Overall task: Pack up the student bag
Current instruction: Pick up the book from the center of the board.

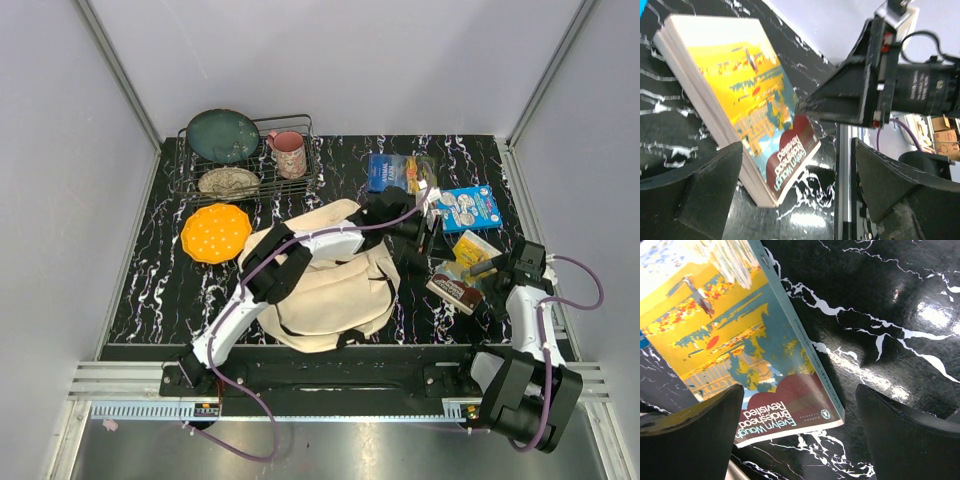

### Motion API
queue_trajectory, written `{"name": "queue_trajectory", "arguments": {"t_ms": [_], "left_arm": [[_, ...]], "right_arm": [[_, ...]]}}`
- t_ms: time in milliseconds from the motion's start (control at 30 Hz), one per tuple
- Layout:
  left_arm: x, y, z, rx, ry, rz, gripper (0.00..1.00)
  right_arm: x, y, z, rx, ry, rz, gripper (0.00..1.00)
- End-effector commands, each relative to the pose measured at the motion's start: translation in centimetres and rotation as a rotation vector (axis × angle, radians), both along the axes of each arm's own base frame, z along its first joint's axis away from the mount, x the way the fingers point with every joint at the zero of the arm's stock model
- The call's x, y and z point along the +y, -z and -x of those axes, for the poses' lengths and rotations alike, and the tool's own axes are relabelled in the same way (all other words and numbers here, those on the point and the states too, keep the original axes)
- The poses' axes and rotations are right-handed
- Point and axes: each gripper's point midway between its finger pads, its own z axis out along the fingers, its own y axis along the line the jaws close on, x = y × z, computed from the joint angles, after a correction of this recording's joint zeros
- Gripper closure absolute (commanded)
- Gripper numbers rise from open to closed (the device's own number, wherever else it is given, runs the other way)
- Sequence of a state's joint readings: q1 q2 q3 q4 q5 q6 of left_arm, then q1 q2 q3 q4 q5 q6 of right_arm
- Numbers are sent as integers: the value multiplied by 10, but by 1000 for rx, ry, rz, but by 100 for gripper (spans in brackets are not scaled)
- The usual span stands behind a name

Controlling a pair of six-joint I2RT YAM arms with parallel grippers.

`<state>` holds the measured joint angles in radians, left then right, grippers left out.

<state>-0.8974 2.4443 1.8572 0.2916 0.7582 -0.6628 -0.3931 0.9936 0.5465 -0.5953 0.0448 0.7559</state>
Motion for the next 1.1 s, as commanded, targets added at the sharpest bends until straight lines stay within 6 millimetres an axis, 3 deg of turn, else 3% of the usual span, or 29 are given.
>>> {"name": "queue_trajectory", "arguments": {"t_ms": [0,333,667,800,833,1067], "left_arm": [[-18,9,6,-13,38,-13,1],[-19,42,14,50,42,-36,1],[-23,37,32,115,119,18,2],[-26,29,38,117,147,39,13],[-26,28,39,118,151,41,21],[-27,14,41,117,166,67,31]], "right_arm": [[-7,-4,-12,-22,18,15,0],[6,7,-24,-63,-49,-46,0],[22,11,-35,-112,-154,-105,0],[36,0,-43,-196,-223,-153,0],[38,-6,-45,-224,-235,-150,0],[46,-31,-50,-325,-262,-156,0]]}}
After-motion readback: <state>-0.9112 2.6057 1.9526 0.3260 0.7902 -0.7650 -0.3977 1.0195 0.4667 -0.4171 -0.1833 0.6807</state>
